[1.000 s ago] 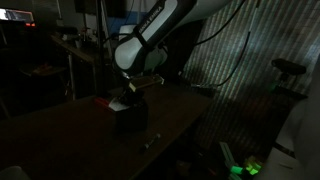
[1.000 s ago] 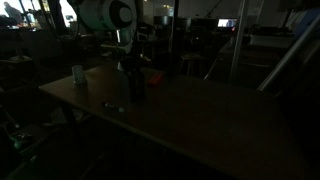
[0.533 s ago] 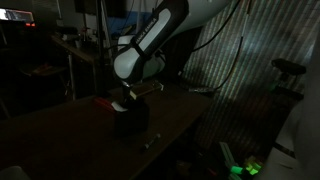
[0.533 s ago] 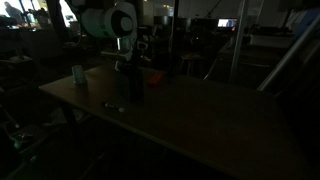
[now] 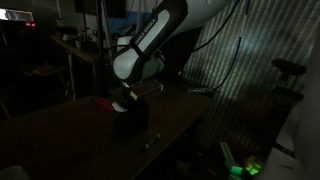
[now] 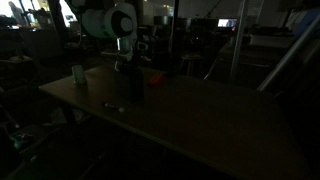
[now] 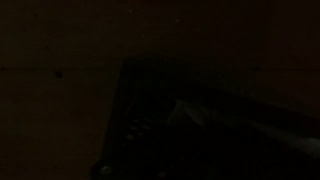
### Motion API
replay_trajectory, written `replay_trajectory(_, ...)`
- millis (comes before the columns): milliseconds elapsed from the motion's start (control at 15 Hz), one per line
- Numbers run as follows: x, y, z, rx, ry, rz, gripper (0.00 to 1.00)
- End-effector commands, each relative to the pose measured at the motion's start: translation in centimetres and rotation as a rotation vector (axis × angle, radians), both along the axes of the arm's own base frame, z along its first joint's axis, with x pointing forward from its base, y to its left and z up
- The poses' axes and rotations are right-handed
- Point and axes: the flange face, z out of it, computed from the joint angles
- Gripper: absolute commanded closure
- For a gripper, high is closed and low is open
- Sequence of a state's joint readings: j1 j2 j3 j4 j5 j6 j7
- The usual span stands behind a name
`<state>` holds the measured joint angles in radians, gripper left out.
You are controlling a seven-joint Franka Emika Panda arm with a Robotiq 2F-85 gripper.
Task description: Pick up the towel from the table and put it in the black object.
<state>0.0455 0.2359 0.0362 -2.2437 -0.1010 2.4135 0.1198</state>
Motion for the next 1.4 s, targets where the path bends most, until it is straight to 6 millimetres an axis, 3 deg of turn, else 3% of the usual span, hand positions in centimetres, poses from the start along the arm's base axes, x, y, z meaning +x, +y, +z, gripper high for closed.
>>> replay_trajectory(0,-0.4,-0.3,0.9,-0.027,0.000,0.061,0.71)
replay_trajectory(667,-1.9,1.2,12.4,-0.141,-0.182,0.210,0.01)
replay_trajectory(1000,-3.0,4.5,15.9,-0.127,-0.238,0.311,0.00)
replay_trajectory(1333,-5.6,10.1,16.5,-0.131,-0.264,0.524,0.00)
